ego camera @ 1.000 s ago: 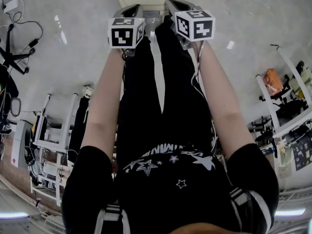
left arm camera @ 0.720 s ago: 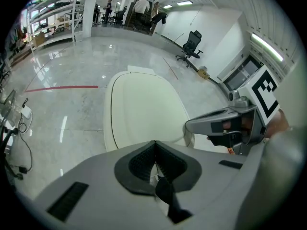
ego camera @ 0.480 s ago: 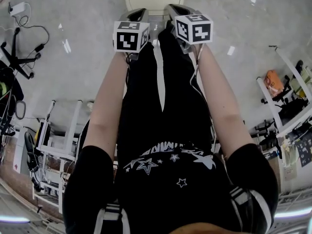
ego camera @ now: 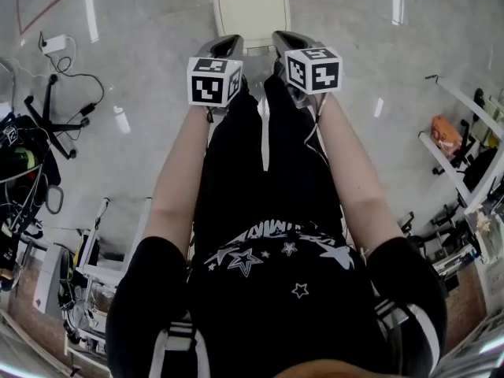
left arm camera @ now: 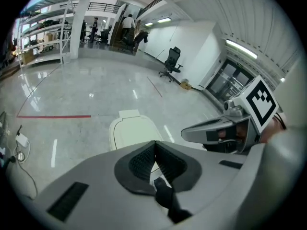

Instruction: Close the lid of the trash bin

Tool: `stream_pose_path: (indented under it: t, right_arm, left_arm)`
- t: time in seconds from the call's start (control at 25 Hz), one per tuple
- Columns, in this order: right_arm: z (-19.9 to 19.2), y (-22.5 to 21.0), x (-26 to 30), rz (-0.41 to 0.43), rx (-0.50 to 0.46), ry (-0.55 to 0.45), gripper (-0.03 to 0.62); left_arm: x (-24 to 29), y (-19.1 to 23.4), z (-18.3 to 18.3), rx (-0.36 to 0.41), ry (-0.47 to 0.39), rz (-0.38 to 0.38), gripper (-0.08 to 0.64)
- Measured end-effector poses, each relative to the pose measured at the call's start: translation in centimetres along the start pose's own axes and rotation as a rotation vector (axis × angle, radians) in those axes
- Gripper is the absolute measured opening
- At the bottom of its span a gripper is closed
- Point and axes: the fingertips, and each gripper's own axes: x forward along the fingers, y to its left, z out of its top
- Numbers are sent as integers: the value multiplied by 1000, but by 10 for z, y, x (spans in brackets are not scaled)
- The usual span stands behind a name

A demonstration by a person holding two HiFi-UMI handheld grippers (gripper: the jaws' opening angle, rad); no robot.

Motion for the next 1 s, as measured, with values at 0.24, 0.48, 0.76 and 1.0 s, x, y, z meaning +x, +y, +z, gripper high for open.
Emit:
stream_pose_path:
  t: [0.24,0.48,0.76,1.0]
  right_arm:
    - [19,32,-52,-28,4,-74,0]
    - [33,55,-107,-63,28,-165,1]
    - [49,75,-175,-20,37,-281,2]
    - [48,81,-209,44,-37,-330,0]
  left_arm:
    - [-47,-24,35,37,-73,-52,11]
    - [-90,-50,51,64,-117,-98,11]
    - [-137,-92,71,76,-205,-112,11]
    - [-174,-118,73,66,-306,-53,11]
